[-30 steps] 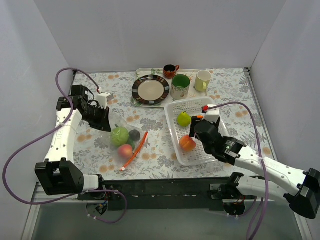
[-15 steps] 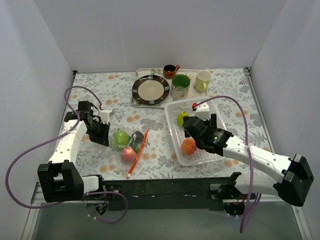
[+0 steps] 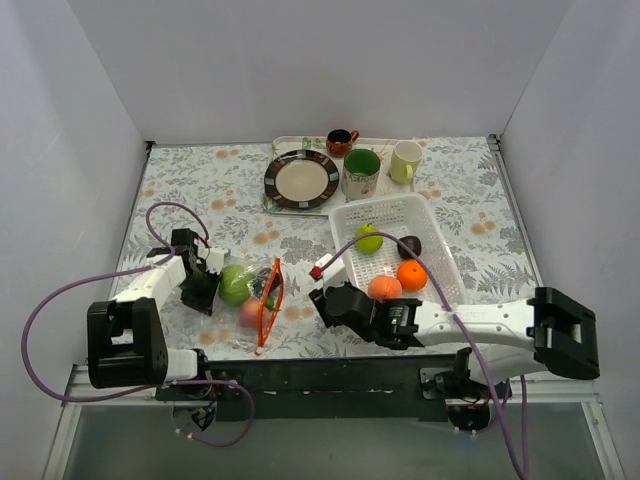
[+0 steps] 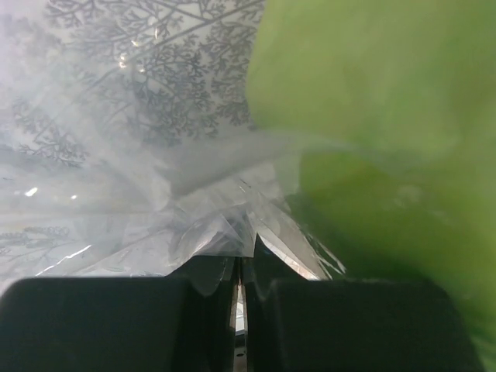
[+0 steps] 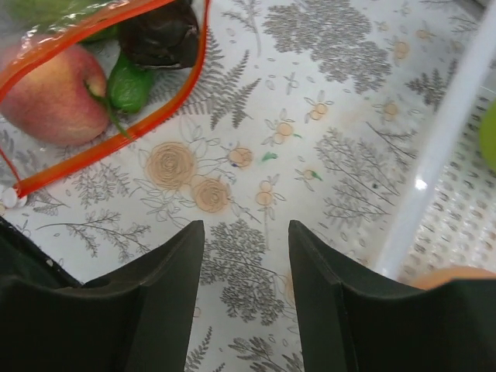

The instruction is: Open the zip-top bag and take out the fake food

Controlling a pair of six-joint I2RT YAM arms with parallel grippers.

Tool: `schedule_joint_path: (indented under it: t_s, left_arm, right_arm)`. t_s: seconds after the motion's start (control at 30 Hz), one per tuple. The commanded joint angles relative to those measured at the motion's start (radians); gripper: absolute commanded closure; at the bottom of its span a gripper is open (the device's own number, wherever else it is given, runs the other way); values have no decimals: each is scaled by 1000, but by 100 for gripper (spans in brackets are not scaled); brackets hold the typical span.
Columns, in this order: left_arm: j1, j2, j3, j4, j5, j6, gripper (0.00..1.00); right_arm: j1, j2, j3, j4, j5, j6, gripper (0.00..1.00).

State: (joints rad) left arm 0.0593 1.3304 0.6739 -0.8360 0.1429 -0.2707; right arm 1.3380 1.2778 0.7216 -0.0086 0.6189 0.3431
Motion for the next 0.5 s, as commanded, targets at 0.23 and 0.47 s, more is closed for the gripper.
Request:
schedule_joint_path:
  t_s: [0.23,0.47]
  left_arm:
    - [0,21,-27,91,-68,21,100]
    - [1,10,-13,72,-54,22,100]
  right_arm:
    - [13,293,159,349,-274,-105,29]
    - [9,452,231,433,-425,-119,18]
